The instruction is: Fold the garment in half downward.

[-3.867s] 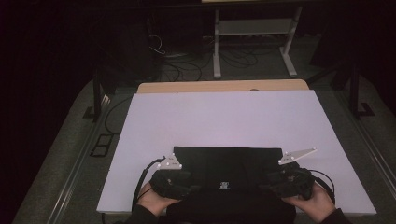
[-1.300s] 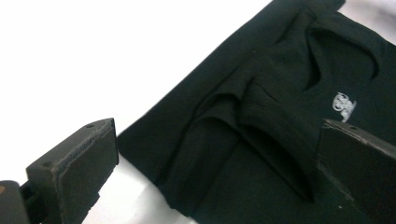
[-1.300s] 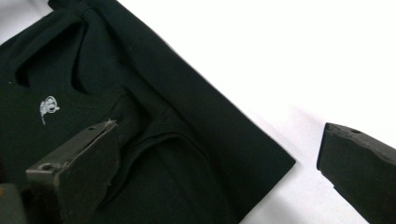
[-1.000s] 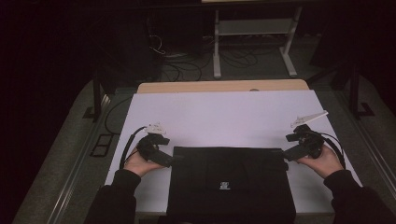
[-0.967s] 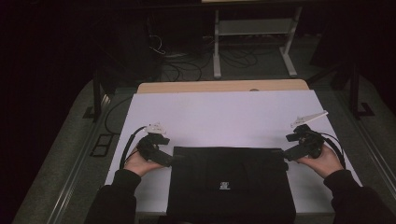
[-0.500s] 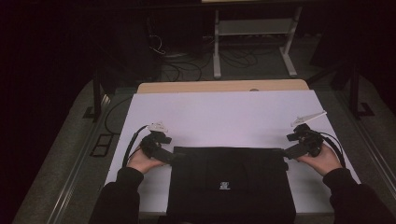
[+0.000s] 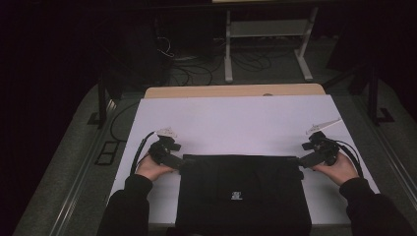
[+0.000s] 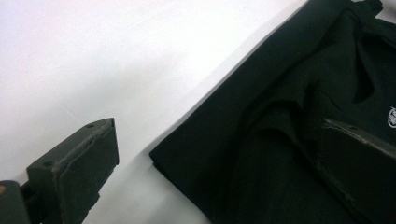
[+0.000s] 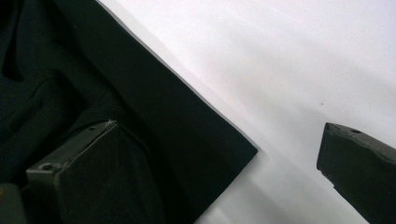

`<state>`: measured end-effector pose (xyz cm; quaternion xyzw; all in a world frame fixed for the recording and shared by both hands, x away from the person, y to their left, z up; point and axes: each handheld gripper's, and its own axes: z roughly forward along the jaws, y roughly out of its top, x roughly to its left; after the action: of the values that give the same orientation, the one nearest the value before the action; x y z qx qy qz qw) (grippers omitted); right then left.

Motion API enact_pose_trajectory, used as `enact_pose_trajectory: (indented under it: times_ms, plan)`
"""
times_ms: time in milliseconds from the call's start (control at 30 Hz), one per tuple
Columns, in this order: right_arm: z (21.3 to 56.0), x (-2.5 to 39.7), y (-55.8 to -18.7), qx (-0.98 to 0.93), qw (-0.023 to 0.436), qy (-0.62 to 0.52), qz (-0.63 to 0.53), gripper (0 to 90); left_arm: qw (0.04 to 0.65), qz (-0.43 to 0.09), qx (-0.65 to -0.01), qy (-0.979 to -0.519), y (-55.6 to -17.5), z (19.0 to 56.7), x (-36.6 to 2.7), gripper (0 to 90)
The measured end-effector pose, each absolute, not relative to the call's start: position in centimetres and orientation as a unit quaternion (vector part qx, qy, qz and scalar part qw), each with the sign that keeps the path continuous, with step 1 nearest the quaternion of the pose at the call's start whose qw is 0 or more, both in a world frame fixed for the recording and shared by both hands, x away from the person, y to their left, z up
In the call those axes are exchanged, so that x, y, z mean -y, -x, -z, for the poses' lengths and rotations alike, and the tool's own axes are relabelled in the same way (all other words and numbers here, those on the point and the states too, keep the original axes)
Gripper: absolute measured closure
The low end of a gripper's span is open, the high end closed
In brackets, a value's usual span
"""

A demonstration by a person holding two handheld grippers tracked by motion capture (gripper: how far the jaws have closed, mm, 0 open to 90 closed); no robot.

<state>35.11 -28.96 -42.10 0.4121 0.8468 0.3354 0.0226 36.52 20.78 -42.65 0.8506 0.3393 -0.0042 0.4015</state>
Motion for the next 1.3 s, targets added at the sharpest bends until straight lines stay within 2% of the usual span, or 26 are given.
enact_pose_trajectory:
  times_ms: [733,967,1133,1300]
  plan:
    - [43.4,29.7,-36.1,-0.84,0.01,-0.427,-0.334,0.0,0.404,0.016,-0.347,-0.846,-37.2,43.7,-21.2,0.0]
    - [43.8,29.5,-36.3,-0.842,0.0,-0.424,-0.333,7.1,0.408,0.012,-0.343,-0.846,-37.0,44.0,-21.4,9.8]
    - [43.8,29.4,-36.3,-0.843,-0.002,-0.419,-0.337,15.7,0.405,0.013,-0.341,-0.848,-37.0,44.1,-21.1,13.6]
    - [43.8,29.6,-36.2,-0.842,-0.007,-0.412,-0.347,29.0,0.406,0.02,-0.346,-0.846,-37.3,44.3,-21.3,18.3]
